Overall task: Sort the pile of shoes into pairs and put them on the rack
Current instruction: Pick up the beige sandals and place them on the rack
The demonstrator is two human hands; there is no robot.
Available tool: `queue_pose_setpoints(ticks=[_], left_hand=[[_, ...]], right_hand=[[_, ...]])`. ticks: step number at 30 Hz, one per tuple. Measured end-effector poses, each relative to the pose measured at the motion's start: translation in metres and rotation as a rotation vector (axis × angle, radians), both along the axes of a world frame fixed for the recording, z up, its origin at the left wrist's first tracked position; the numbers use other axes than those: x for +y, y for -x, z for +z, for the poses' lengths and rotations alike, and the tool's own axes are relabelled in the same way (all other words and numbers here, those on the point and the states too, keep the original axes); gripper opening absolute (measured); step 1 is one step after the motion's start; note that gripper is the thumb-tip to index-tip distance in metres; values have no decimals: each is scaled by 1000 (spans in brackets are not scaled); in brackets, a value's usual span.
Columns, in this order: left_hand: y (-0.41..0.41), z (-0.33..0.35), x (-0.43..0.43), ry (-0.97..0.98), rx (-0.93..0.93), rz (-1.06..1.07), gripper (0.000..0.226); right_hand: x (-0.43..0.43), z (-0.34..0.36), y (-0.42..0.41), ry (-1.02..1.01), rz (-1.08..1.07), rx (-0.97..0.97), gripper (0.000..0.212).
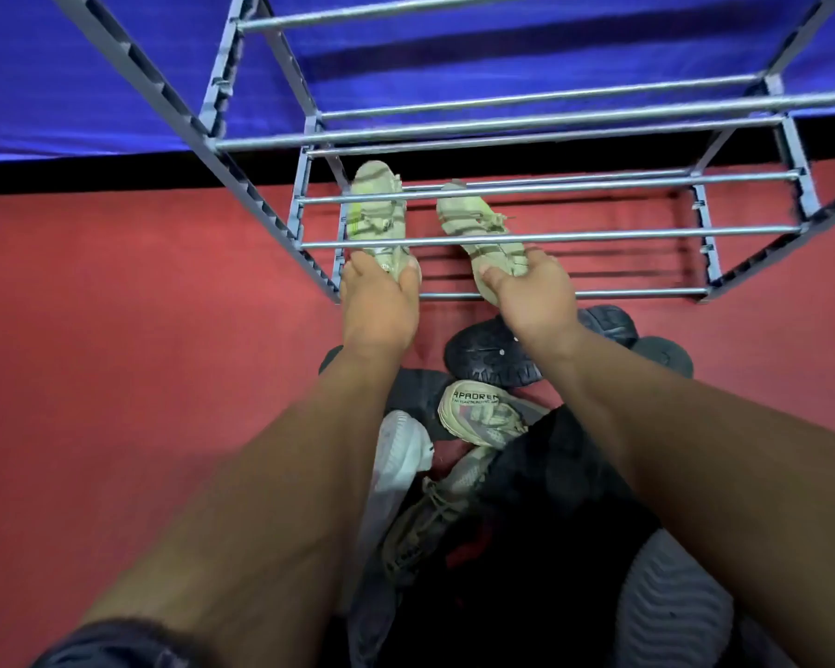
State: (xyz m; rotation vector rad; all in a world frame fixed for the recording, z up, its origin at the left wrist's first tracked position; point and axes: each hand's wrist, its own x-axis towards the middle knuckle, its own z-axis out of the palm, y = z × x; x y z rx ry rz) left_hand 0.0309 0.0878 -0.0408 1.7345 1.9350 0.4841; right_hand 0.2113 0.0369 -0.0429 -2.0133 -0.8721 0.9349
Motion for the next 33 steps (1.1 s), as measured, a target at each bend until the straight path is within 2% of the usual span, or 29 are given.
queue_pose_setpoints(ticks=[6,8,10,13,15,18,23,26,28,30,33], left_hand=[[4,-30,38,45,149,-40,68],[4,-39,41,49,234,-60,71],[2,-46,40,63,232,-63,66],[2,-55,37,90,187,-60,66],[5,-61,37,83,189,-73,70],[11,-64,38,57,219,-57,71],[10,-64,40,0,258,-23,64],[11,-65,41,-2,301,-23,65],[11,-63,41,-6,295,-2,65],[12,-58,38,-13,269,31,62],[16,-57,27,-17,188,123,59]], right_hand=[[35,-26,-6,-46,-53,115,43],[47,-31,-4,-77,-39,23,45],[55,-24,4,-32,62,-118,44],[63,-35,13,144,386,-378,49],[61,-41,19,191,524,-440,43],[56,-45,17,139,571,-507,38],[53,-43,13,29,530,-371,31],[60,-42,25,28,631,-421,33],[63,-49,35,25,639,-444,42],[66,-68,36,19,594,-425,61],[56,-58,35,12,549,-384,60]])
